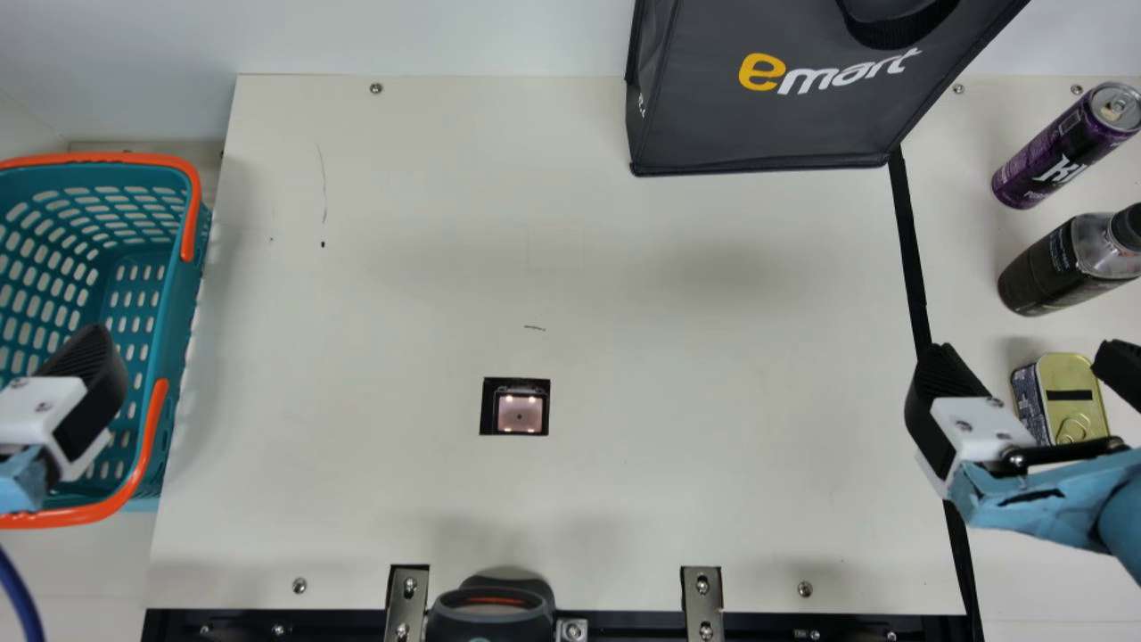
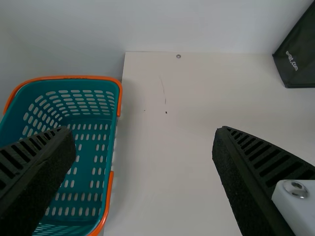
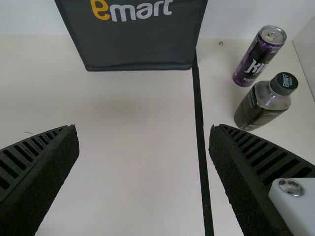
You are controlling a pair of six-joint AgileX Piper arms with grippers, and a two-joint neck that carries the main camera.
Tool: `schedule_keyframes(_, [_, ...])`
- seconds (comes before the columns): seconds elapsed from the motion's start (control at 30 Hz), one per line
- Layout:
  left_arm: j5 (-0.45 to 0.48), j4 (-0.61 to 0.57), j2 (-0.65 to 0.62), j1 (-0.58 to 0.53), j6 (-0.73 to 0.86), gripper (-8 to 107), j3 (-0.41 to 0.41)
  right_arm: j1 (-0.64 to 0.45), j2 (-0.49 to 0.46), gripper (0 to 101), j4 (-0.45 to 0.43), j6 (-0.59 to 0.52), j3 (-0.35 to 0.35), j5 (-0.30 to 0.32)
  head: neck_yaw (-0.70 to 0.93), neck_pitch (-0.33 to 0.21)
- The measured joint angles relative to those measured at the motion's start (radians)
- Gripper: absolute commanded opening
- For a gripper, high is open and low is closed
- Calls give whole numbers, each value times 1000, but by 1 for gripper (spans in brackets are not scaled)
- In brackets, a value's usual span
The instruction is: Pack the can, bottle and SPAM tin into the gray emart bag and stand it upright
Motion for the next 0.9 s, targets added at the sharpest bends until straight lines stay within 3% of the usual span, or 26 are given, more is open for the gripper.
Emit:
schedule_keyframes(0.13, [0, 0, 0, 0, 0, 90, 0, 0, 0, 95, 0, 0, 0, 1, -44, -31])
schedule_keyframes(0.5, [0, 0, 0, 0, 0, 90, 0, 0, 0, 95, 0, 0, 0, 1, -293, -285])
schedule_keyframes(0.9, [0, 0, 0, 0, 0, 90, 0, 0, 0, 95, 0, 0, 0, 1, -316, -299])
